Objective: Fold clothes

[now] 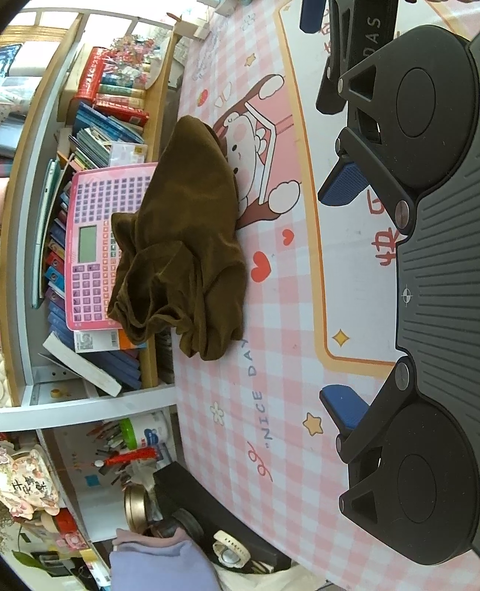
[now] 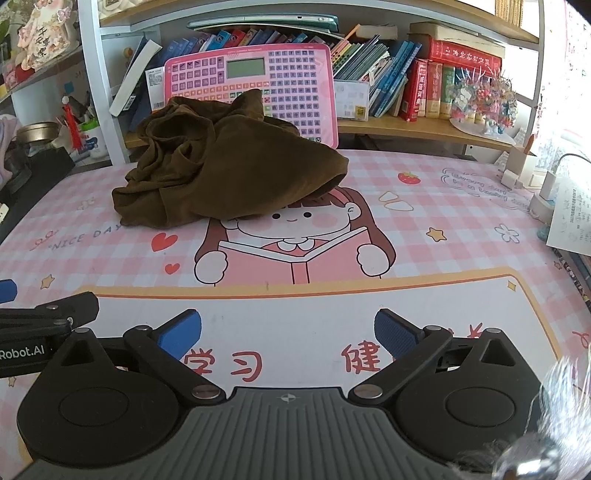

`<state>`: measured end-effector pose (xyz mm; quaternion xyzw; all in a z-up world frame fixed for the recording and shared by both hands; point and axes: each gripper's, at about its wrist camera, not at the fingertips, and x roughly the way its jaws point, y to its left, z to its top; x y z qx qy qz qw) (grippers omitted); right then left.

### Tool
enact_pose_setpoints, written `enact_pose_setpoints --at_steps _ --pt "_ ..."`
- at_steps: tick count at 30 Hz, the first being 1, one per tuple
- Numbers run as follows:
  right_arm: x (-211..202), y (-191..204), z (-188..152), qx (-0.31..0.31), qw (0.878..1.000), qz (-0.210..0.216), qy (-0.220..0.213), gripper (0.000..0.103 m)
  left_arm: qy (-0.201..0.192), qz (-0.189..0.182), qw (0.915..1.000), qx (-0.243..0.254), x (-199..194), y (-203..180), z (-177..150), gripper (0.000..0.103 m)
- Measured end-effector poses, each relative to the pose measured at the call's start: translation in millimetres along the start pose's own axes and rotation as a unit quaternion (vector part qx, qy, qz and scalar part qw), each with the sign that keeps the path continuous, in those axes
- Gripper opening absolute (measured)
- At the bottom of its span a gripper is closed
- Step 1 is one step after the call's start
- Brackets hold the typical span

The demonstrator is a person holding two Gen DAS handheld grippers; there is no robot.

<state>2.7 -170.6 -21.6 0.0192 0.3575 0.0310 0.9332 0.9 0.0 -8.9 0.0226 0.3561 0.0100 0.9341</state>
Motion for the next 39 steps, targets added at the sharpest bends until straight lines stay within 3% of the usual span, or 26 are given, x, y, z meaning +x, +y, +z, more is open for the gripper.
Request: enact_pose_setpoints --at_steps 39 --pt "23.8 -16.3 2.3 0.007 0.999 0.013 0.037 0.101 0.043 0.005 0.9990 0.013 19.0 -17.6 0.3 0.103"
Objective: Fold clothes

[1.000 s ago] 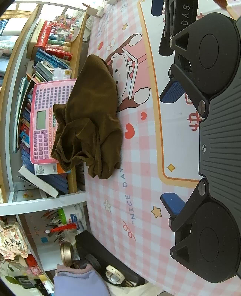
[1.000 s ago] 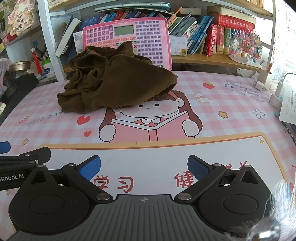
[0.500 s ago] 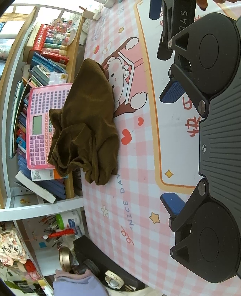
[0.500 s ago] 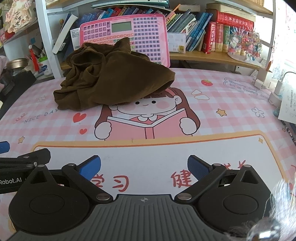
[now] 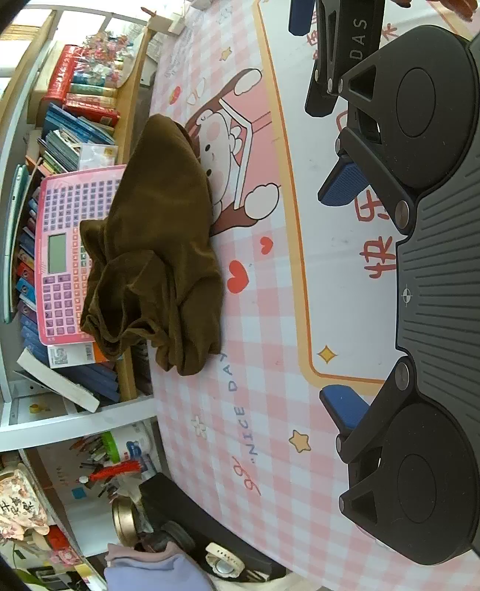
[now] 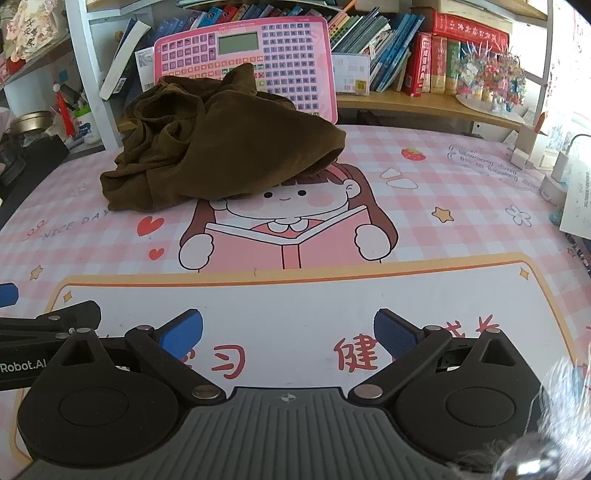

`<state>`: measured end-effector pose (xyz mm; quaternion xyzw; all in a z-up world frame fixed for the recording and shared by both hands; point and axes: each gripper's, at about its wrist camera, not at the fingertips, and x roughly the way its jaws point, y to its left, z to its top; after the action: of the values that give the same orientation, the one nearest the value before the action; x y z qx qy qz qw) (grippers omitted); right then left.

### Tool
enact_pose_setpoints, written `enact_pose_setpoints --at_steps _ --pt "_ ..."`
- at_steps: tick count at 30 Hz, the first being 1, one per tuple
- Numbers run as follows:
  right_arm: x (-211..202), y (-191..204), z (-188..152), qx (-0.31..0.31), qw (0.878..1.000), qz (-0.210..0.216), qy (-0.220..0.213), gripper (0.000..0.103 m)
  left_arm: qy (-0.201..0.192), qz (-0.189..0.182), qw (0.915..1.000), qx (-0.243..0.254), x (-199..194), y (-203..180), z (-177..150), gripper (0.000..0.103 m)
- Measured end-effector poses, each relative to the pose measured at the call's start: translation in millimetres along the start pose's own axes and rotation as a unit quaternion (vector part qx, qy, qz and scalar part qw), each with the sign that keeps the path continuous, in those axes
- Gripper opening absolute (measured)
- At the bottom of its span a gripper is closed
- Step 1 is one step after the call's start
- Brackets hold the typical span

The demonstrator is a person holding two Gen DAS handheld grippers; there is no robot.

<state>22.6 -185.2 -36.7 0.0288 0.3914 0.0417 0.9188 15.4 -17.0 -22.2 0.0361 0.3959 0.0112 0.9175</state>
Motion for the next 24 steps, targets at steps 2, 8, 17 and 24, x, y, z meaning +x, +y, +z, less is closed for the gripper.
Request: enact_pose_setpoints --at_steps 2,8,17,24 --pt "2.3 -3.4 -0.3 0.004 1.000 0.005 0.004 0.101 0.003 -0.003 1.0000 -0.004 1.8 -1.6 0.3 0.103" --pt "6.4 -21.7 2.4 0.027 0.999 0.033 0.007 0.100 0.006 -0.014 0.9993 -0.034 6.7 -5.6 7.7 0.103" --pt "30.2 -69.1 53.0 0.112 0.988 0.108 -0.014 0.100 -0.030 0.012 0.9977 -0.060 -0.5 -14.7 21.6 0.103" --pt "84.9 -87.2 114.9 0.221 0.962 0.159 0.005 0.097 -0.030 0.073 0.9943 -0.071 -12.4 -12.3 17.5 0.103"
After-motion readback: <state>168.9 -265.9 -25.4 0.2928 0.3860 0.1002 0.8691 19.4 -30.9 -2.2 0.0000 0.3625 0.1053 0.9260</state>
